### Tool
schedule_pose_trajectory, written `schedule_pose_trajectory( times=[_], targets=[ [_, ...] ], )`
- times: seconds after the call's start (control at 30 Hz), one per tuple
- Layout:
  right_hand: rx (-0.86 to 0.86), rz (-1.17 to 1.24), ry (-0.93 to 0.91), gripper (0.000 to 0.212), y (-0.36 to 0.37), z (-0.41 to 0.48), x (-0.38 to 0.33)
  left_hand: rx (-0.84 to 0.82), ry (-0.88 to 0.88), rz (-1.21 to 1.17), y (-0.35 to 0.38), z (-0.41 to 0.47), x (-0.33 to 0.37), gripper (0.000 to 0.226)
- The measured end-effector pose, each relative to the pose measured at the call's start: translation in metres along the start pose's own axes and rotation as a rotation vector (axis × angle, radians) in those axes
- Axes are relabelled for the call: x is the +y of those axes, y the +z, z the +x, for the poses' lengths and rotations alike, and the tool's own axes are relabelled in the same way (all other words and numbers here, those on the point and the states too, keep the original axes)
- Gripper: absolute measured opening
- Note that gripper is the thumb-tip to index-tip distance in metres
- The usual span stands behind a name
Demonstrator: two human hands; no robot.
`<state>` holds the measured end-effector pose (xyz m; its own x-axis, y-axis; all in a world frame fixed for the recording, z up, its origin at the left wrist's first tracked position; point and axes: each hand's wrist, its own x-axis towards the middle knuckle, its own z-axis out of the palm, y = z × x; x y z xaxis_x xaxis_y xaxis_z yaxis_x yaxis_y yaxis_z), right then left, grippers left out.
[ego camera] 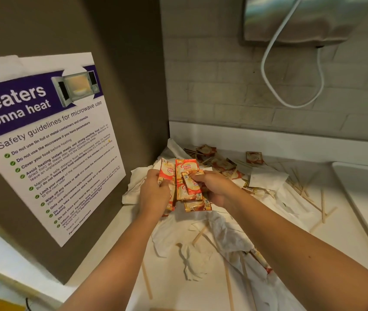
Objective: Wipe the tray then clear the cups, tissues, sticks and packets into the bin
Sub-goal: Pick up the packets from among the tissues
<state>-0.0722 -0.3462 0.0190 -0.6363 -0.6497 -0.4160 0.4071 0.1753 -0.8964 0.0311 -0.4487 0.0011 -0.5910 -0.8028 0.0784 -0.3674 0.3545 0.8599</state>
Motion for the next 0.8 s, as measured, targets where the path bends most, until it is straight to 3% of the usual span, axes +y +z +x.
schedule_pose_trajectory(
  times=[0.3,0.43,0.8],
  targets=[
    [0.000,0.089,0.056,0.024,-0.003,-0.014,0.002,-0.171,-0.076,-0.321,0.015,-0.016,0.016,0.018],
    [0.006,0.085,0.028,0.019,-0.012,-0.027,0.004,-0.257,-0.042,-0.306,0.021,-0.026,0.022,0.020],
    [0.291,0.114,-0.026,0.010,-0.058,-0.085,0.034,-0.496,0.002,-0.325,0.058,-0.071,0.040,0.024]
  ],
)
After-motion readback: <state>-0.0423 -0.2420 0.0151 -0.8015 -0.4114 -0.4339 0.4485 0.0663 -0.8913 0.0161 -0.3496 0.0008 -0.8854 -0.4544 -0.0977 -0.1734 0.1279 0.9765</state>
